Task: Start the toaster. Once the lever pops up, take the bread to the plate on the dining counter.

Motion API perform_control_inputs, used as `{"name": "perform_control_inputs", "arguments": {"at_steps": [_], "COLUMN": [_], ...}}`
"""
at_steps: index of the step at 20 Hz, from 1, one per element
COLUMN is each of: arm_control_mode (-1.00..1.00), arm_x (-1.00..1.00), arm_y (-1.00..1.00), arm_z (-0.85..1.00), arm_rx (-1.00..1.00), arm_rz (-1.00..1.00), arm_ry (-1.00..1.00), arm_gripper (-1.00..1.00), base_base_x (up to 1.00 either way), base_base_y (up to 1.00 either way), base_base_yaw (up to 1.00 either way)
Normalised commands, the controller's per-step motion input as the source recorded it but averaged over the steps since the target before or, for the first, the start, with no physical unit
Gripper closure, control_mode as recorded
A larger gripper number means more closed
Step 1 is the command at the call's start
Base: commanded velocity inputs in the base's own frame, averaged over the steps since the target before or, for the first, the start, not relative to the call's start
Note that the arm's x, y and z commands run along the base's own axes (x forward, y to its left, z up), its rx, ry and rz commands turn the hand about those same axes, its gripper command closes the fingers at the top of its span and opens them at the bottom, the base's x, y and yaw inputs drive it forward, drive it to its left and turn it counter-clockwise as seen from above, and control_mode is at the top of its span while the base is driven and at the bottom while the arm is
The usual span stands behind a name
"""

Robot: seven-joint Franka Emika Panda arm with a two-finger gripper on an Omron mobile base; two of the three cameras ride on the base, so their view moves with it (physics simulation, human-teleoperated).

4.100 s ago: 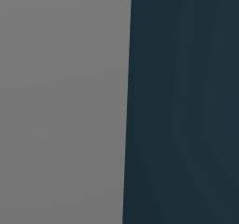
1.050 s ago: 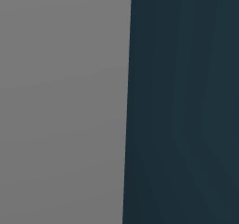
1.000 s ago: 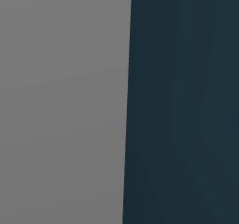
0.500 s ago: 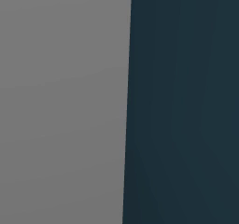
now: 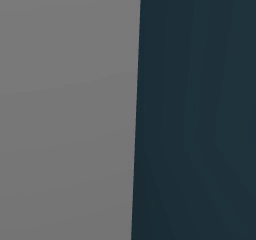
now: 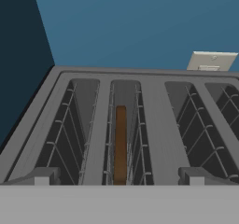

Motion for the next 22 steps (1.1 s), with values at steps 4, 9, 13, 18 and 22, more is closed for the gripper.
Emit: {"name": "perform_control_inputs", "arguments": {"at_steps": [4,9,13,18,22], "arm_control_mode": [-1.00,-1.00,-1.00,-1.00,-1.00], "arm_x": [0.00,0.00,0.00,0.00,0.00], "arm_y": [0.00,0.00,0.00,0.00,0.00], "arm_z": [0.00,0.00,0.00,0.00,0.00], "arm_rx": [0.00,0.00,0.00,0.00,0.00], "arm_rz": [0.00,0.00,0.00,0.00,0.00], "arm_ry": [0.00,0.00,0.00,0.00,0.00], "arm_gripper": [-1.00,-1.00,-1.00,-1.00,-1.00], "base_base_x": [0.00,0.00,0.00,0.00,0.00], "base_base_y": [0.00,0.00,0.00,0.00,0.00], "base_base_yaw": [0.00,0.00,0.00,0.00,0.00]}}
